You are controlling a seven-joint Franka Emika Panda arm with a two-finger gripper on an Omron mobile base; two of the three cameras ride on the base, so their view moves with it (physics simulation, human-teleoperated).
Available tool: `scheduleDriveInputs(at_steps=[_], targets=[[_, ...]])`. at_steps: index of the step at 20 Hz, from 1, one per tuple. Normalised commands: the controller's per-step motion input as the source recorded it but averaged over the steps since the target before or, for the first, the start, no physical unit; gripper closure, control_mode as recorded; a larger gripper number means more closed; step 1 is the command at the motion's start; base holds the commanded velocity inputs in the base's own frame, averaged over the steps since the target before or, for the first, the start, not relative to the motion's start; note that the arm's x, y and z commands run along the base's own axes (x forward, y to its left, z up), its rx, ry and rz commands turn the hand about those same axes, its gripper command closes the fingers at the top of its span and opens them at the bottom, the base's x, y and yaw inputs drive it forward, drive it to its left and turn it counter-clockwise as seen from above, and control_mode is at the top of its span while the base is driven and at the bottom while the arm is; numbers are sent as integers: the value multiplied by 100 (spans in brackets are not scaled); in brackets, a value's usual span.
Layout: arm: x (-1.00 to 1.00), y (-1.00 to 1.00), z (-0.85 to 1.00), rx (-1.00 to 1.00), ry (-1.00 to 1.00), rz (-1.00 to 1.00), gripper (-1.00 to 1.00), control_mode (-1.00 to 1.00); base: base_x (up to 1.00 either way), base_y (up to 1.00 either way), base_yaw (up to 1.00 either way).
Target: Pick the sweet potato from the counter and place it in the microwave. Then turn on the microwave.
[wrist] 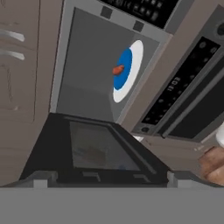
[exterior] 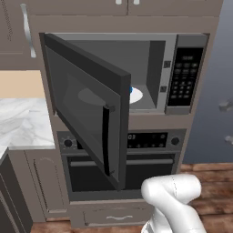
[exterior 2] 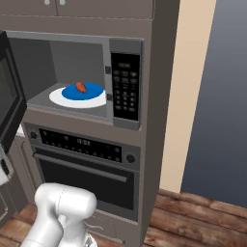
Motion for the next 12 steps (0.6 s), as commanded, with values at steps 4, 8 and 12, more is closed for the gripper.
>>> scheduleDriveInputs(at_steps=[4,8,12], targets=[[-52,2,0,4,0,5,-100,-100,0,0,0],[-51,6,0,7,0,5,-100,-100,0,0,0],[-50,9,0,7,0,8,-100,-100,0,0,0]])
